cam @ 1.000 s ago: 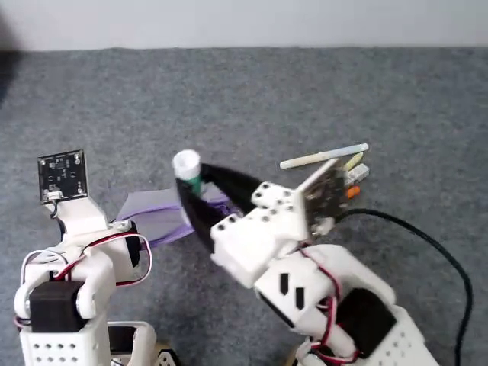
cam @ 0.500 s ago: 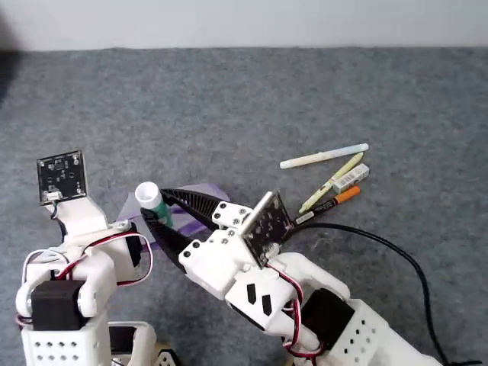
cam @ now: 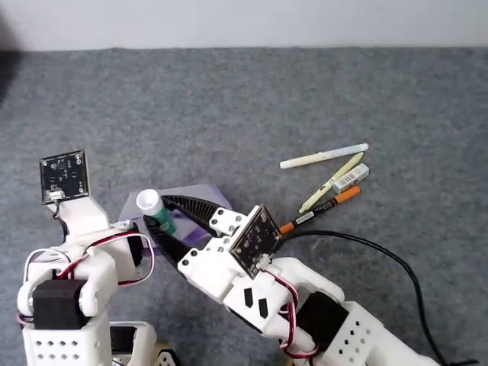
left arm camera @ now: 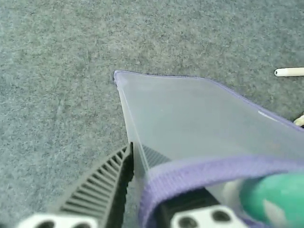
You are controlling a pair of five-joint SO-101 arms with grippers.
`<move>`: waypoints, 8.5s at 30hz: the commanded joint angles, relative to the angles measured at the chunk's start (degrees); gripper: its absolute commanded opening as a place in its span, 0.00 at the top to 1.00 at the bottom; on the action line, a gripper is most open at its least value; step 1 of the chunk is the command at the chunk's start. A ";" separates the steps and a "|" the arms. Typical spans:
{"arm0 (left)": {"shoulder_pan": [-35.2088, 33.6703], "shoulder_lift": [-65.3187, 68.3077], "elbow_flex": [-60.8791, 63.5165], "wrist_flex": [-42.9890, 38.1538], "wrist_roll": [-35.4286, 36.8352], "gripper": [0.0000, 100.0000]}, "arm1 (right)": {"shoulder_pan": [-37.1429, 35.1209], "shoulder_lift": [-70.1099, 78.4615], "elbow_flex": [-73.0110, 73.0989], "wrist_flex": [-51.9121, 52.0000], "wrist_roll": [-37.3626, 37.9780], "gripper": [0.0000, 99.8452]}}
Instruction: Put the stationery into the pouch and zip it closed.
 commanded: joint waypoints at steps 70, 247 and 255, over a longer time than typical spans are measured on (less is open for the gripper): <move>0.00 1.49 0.04 -3.43 0.62 0.99 | 51.91 57.89 -44.40 58.42 -37.45 0.82; 0.09 1.23 -0.04 -3.43 -1.58 0.99 | 54.99 75.47 -69.45 50.24 -18.29 0.79; 0.09 1.32 -0.04 -3.43 -1.58 0.99 | 56.40 92.97 -84.84 51.56 -18.20 0.85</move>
